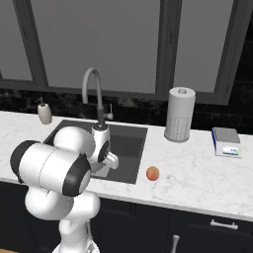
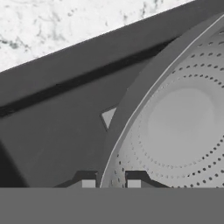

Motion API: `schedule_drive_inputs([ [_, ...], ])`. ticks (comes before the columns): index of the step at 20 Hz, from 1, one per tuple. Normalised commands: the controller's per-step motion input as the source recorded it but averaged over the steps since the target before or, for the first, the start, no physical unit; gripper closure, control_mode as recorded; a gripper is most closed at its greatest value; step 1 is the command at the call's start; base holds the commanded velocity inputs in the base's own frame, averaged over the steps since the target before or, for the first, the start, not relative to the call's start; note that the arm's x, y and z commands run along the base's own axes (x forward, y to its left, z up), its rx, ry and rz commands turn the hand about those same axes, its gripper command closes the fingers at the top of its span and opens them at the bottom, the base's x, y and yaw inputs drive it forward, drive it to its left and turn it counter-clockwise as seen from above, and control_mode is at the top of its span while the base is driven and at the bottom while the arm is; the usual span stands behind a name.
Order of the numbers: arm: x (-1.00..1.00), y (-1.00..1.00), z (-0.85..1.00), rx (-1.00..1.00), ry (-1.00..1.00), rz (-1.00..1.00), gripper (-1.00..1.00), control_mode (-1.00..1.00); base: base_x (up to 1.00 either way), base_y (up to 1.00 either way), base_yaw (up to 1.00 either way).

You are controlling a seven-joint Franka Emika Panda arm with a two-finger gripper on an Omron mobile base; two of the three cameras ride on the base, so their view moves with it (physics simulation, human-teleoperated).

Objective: Put the colander in the sink, put the peach, apple in the colander, and turn on the sink faucet and pour water over the colander.

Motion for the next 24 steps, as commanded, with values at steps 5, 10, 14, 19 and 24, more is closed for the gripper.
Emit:
schedule_drive_inputs([
  [5, 0.19, 0.01, -0.04, -0.06, 0.0, 0.0, 1.0, -1.0, 0.0, 0.0, 0.0],
  [10, 0.0, 0.07, -0.24, -0.06, 0.0, 0.0, 1.0, -1.0, 0.0, 0.0, 0.0],
  [14, -0.06, 0.02, -0.3, -0.08, 0.0, 0.0, 1.0, -1.0, 0.0, 0.0, 0.0],
  [19, -0.04, 0.0, -0.24, -0.04, -0.01, 0.0, 1.0, -1.0, 0.0, 0.0, 0.0],
  [24, -0.05, 0.0, -0.16, -0.01, -0.02, 0.0, 1.0, -1.0, 0.0, 0.0, 0.0],
])
